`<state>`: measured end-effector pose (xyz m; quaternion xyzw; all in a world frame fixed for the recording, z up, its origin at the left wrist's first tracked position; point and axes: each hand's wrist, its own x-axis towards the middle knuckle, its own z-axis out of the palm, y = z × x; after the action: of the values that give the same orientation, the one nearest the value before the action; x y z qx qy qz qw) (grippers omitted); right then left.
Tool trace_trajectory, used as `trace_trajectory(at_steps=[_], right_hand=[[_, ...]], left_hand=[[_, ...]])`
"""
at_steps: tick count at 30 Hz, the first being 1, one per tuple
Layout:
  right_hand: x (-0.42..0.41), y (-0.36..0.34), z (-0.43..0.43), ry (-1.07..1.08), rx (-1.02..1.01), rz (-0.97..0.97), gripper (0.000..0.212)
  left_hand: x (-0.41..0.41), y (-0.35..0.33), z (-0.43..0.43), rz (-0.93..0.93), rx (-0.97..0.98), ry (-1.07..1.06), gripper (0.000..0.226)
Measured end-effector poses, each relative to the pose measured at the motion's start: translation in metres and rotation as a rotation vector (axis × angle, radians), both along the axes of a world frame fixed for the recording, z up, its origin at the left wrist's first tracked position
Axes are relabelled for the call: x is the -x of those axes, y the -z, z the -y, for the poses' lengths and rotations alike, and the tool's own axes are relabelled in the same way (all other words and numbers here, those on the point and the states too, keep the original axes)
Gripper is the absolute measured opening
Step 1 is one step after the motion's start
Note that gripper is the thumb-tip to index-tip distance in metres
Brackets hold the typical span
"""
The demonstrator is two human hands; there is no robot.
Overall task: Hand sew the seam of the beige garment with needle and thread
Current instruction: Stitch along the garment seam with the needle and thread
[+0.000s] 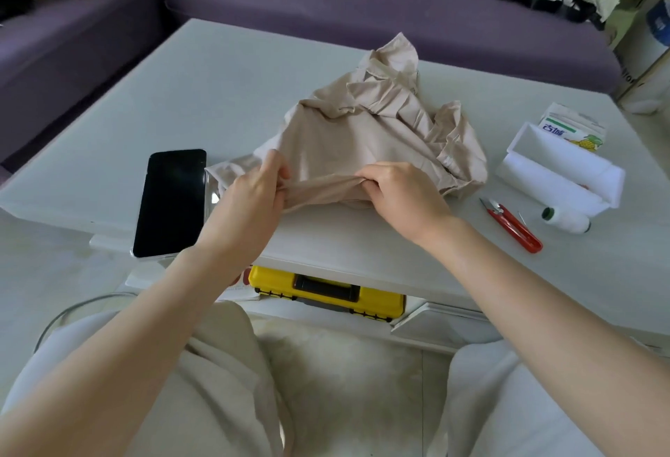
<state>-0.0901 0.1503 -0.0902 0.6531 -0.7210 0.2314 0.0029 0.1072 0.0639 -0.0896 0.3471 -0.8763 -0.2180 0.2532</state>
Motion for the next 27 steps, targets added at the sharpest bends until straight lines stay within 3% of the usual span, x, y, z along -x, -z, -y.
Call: trace_trajectory(at_steps=[5,8,11,17,20,24,27], right_hand=[[-0.003,-0.004,0.003,0.048,0.024,-0.011,0.023],[-0.005,-0.005,0.009,0.093,-0.010,-0.035,0.025],[-0.004,-0.006,0.013,0.136,-0.047,-0.046,0.025],[-0.001,-0.005,0.012,0.184,-0.060,-0.065,0.026],[0.001,-0.004,0.012,0.199,-0.046,-0.069,0.025],[0.002,-0.008,0.012,0.210,-0.028,-0.046,0.023],[0.000,-0.013,0.011,0.205,0.002,0.003,0.023]], left_hand=[[-0.010,-0.008,0.000,-0.052,0.356,0.055,0.019],[-0.010,-0.012,-0.004,-0.100,0.475,0.071,0.020],[-0.012,-0.013,-0.005,-0.057,0.472,0.101,0.020],[-0.016,0.000,0.004,0.275,0.349,0.174,0.034],[-0.015,0.007,0.007,0.282,0.401,0.160,0.012],[-0.002,0.013,-0.005,0.402,0.418,0.030,0.048],[0.006,0.017,-0.005,0.453,0.404,-0.040,0.044]])
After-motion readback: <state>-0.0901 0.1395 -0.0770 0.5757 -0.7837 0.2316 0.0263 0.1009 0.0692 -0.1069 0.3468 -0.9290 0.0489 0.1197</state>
